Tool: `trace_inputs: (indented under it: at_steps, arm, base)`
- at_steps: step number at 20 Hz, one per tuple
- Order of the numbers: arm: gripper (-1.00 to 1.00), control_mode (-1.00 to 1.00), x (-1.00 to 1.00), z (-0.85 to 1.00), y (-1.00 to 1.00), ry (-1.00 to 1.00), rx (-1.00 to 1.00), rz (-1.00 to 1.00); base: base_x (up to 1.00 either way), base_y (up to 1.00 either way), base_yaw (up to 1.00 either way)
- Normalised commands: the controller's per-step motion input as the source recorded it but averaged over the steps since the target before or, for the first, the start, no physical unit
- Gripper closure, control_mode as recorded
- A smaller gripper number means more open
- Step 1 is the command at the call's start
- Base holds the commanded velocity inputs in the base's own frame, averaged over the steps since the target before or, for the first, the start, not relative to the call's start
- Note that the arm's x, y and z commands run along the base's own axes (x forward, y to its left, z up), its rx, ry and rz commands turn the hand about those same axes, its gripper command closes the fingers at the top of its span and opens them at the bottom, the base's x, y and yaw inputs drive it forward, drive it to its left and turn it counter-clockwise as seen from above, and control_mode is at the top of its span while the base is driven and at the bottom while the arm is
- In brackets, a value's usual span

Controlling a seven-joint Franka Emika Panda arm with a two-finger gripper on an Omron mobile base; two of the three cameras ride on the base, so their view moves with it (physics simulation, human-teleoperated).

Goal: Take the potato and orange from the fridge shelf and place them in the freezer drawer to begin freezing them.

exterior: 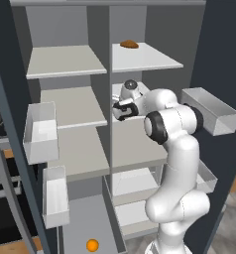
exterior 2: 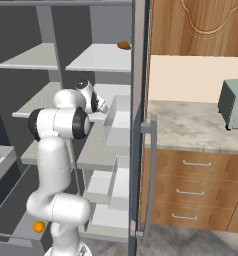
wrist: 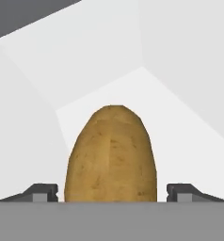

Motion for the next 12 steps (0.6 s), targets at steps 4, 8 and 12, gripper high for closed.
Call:
trace_inputs:
  at_steps: [4,8,12]
  arm:
    - [1.00,-1.00,-0.15,-0.49,0.00,-0.09,0.00,0.11]
    - [1.00,-1.00,-0.94,-0.18,0.00,-0.20,0.00,0.11]
    - [1.00,-1.00,-1.00,0.52,0.00,-0.12,0.00,0.03]
  base:
    - [0.00,0.00,0.00]
    - [0.00,0.00,0.00]
    - [0.00,0.00,0.00]
